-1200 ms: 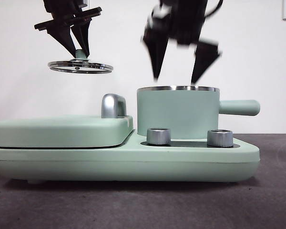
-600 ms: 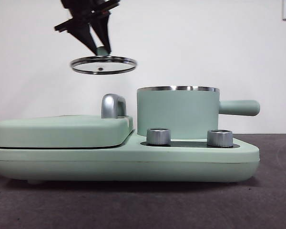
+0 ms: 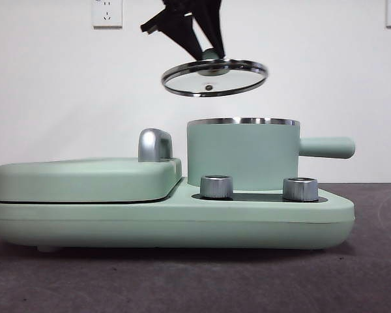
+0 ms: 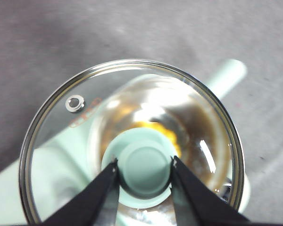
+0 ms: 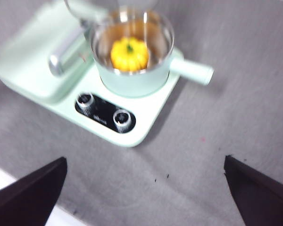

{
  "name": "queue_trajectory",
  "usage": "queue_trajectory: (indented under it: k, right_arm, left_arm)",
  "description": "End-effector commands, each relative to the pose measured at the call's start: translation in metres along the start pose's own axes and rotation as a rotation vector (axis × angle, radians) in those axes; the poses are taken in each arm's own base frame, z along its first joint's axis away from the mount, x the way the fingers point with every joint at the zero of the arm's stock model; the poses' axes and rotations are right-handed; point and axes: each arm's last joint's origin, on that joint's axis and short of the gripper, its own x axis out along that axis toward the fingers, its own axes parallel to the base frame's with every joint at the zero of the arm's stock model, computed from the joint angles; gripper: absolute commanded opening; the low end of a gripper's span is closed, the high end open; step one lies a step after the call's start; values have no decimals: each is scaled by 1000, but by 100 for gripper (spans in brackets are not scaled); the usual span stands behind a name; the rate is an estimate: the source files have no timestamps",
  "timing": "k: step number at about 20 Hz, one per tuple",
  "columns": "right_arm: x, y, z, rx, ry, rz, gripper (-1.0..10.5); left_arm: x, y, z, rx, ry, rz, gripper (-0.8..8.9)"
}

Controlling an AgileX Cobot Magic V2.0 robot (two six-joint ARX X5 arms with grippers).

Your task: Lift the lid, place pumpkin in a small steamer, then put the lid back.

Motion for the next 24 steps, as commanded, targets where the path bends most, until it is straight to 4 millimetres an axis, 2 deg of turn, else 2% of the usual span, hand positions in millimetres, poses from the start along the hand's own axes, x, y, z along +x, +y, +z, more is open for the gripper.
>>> queue_trajectory:
  k: [1,5,9,15,24]
  right_arm:
    - [-16,0,-16,41,18,2,599]
    - [-30,-1,-27,69,-40,5,599]
    - [-33,-1,-30,78,-54,10,599]
    - [-33,-1,-30,81,-54,11,599]
    - [-33,-1,-30,83,-54,11,599]
  left_arm:
    - [-4,-19,1,20,-18,-29,17]
    - [10,-41,-1,57,14,-53,17]
    - [25,-49,-2,92,16,-12,17]
    - [30,-48,2,106,-18,-9,16]
    - [62,-49,0,95,31,45,16]
